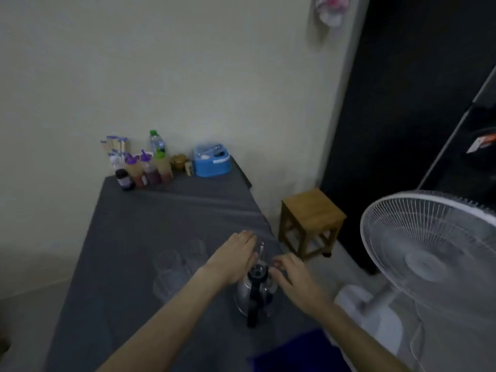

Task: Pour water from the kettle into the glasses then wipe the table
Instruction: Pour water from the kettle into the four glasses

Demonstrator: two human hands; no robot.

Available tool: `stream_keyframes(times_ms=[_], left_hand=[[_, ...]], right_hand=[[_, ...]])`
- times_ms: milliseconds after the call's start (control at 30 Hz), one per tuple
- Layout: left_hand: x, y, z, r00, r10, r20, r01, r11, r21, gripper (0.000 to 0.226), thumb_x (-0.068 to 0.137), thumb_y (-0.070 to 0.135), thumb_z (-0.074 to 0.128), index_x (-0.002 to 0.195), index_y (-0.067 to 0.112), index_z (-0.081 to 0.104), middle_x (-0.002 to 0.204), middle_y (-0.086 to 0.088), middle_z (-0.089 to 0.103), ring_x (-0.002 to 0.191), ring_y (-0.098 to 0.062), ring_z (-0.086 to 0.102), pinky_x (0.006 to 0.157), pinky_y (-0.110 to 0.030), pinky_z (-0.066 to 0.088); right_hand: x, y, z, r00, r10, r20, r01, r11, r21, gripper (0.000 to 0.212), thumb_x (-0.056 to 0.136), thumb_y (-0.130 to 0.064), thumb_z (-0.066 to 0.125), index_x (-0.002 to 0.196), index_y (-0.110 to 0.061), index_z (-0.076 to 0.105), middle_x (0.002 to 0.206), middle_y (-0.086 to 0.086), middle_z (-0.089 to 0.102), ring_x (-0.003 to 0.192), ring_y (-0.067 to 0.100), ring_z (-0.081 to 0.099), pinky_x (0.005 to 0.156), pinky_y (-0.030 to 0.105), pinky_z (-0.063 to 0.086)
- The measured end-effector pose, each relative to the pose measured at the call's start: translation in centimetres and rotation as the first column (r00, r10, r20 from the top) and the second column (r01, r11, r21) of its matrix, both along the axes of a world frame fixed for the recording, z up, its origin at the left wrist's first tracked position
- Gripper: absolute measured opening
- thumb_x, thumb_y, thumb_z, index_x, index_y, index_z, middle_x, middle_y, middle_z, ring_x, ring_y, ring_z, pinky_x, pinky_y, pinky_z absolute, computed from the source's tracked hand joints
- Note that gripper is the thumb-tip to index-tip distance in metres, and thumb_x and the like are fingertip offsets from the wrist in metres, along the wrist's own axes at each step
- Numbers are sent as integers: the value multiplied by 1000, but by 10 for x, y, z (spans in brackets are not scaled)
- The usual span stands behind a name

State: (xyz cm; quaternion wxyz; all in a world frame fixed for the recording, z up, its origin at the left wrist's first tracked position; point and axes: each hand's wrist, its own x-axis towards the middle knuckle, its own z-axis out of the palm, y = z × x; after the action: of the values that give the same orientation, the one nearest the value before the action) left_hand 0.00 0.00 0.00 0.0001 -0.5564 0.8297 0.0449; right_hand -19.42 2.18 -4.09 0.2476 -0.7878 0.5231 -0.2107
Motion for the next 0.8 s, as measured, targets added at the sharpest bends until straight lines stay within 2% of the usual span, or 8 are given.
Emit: stream_keyframes(times_ms=[100,333,400,500,567,633,700,800], left_hand=[[-10,5,-31,1000,-8,-13,9,998,68,56,101,33,18,147,3,19,157,-14,19,145,-26,15,117,-33,6],[-26,31,-75,981,-88,-172,94,995,25,51,98,23,35,142,-3,33,149,-19,35,140,-30,30,116,-27,2],[-29,37,-77,984,-66,-167,70,997,23,57,97,29,28,145,-2,26,154,-16,26,145,-26,20,116,-27,-3],[-27,45,-85,992,-22,-127,25,999,25,65,95,39,13,149,3,7,158,-9,-1,146,-18,-7,113,-25,-16],[-28,49,-84,994,-12,-112,14,1000,19,65,95,40,13,149,5,4,155,-5,-8,145,-19,-10,112,-26,-19],[-28,52,-84,993,8,-117,-3,999,49,65,95,42,13,149,8,1,155,-3,-12,144,-16,-15,112,-23,-19],[-29,55,-87,992,34,-118,-26,998,65,65,96,44,13,149,11,-4,157,-2,-12,144,-13,-17,117,-26,-12],[-38,56,-89,996,8,-93,-3,999,50,64,96,44,12,148,13,-9,157,-3,-14,145,-14,-16,119,-28,-8]], right_hand=[[-6,11,-29,999,-32,44,25,989,145,28,97,-38,47,105,-17,62,103,-2,59,90,9,58,82,31,48],[21,44,-61,968,-33,249,-121,808,577,27,97,-35,50,104,-13,64,104,1,69,97,10,63,94,40,49],[30,49,-59,917,-131,376,-177,712,680,16,100,-25,47,113,-22,57,109,-14,63,99,-4,58,93,17,48],[36,48,-65,864,-230,449,-212,641,738,39,103,-20,41,141,-24,33,120,-18,46,108,-6,45,69,-6,38],[36,47,-68,847,-250,469,-207,658,724,41,104,-23,37,144,-24,29,126,-14,44,115,-1,42,70,-4,38],[31,45,-69,856,-257,449,-166,686,709,36,104,-27,34,137,-18,45,125,-5,57,103,-1,51,75,4,42],[19,41,-66,862,-284,420,-104,711,696,33,105,-28,33,116,-11,59,105,9,67,86,7,57,74,13,43],[-8,28,-70,867,-328,375,-14,736,676,31,101,-17,36,82,-12,60,67,4,59,69,19,53,68,30,41]])
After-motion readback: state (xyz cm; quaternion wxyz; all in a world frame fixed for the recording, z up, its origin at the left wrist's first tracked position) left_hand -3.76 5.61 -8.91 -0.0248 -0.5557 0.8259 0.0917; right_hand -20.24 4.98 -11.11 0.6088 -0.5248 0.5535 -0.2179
